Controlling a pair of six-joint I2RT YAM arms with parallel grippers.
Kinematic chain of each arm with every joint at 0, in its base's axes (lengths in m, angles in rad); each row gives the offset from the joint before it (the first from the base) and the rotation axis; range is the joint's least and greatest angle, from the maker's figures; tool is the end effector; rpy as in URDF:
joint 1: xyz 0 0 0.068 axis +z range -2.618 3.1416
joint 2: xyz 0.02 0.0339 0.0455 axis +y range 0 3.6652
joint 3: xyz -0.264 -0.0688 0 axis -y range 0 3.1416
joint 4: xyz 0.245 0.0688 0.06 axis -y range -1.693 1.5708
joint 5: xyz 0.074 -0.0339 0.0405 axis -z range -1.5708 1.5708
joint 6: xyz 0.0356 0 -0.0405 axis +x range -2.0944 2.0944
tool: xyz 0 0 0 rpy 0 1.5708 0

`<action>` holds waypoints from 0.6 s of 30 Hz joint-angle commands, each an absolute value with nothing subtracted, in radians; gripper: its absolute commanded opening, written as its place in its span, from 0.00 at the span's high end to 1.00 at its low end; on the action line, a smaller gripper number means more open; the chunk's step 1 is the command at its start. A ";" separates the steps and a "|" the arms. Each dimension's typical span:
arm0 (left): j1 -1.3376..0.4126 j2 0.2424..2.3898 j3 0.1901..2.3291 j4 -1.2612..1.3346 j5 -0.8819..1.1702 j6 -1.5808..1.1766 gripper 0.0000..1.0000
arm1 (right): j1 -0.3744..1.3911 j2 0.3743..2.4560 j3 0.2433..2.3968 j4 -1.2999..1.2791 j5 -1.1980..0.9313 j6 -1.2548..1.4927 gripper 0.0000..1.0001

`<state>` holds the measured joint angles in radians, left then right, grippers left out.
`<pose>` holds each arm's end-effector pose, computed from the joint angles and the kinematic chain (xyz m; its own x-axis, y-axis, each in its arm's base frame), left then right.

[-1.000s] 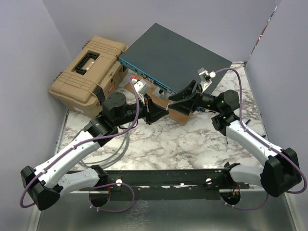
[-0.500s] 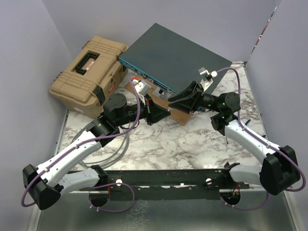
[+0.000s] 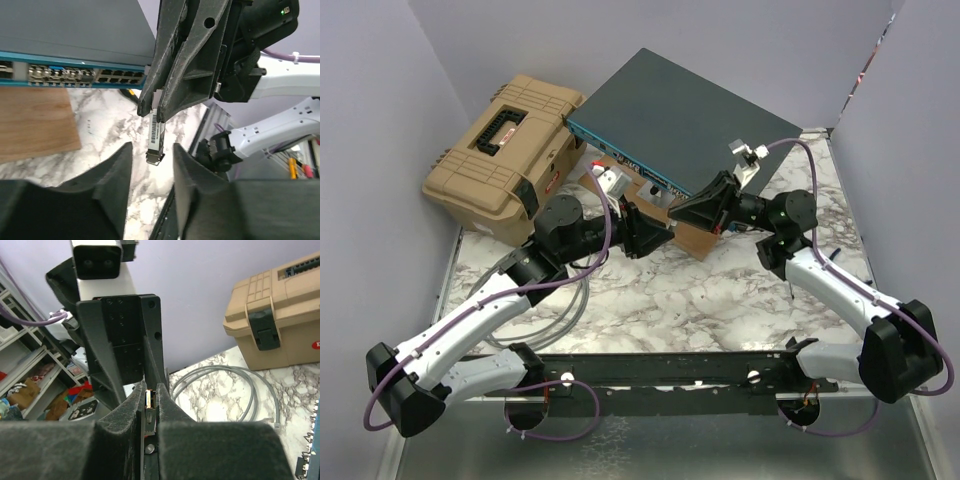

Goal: Insert the plug into the switch port
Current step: Pick up the connector from the center of the board.

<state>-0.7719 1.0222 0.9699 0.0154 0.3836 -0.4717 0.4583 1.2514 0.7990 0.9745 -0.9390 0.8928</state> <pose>0.1606 -0.1749 0.3819 -0.4392 -0.1605 -0.8839 0.8029 0.3713 -0.4664 0.2259 0.1435 0.3584 -0.4115 0.3099 -0.8571 -0.9057 -0.0337 0.4226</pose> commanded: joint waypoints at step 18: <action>-0.775 0.948 0.983 0.066 -0.020 -0.280 0.32 | 0.510 1.286 1.264 -0.088 -0.472 0.895 1.00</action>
<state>-0.7727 0.9325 0.9699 0.0116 0.0475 -0.2882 0.4965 1.2510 1.1973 0.1852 -0.6098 0.8219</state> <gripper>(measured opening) 0.674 0.079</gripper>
